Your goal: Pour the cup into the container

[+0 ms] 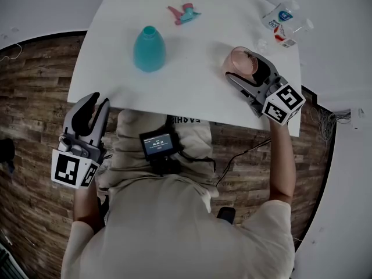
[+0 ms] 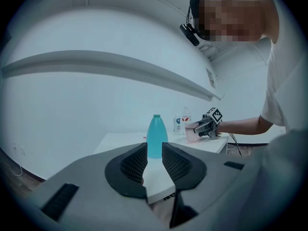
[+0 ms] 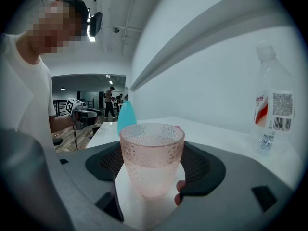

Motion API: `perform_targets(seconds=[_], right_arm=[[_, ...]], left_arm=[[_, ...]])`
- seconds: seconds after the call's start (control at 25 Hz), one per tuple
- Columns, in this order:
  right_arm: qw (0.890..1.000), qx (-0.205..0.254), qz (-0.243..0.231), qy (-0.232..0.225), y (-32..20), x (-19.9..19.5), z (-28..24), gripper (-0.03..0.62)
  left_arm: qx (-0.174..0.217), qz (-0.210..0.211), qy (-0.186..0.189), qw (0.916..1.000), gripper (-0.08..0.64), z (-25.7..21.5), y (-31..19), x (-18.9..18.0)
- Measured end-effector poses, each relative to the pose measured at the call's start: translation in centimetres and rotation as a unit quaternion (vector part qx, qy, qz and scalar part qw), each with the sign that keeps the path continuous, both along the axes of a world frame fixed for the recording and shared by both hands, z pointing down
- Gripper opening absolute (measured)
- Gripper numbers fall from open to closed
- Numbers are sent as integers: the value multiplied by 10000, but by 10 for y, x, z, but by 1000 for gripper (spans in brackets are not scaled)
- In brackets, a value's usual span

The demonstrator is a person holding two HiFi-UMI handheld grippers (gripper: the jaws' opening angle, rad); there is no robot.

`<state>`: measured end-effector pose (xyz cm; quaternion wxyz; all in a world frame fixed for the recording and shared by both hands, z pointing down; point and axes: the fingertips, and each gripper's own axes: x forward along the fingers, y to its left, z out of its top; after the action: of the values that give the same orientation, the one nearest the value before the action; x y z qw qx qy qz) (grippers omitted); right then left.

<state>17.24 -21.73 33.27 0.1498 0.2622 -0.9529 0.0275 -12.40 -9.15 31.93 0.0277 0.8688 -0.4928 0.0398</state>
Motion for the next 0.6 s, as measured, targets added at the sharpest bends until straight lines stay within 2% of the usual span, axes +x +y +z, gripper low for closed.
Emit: perform_targets(seconds=[0.6], right_arm=[[10000, 39, 34, -67, -1, -1, -3, 371]], left_arm=[[-9, 14, 7, 10000, 104, 1, -3, -1]])
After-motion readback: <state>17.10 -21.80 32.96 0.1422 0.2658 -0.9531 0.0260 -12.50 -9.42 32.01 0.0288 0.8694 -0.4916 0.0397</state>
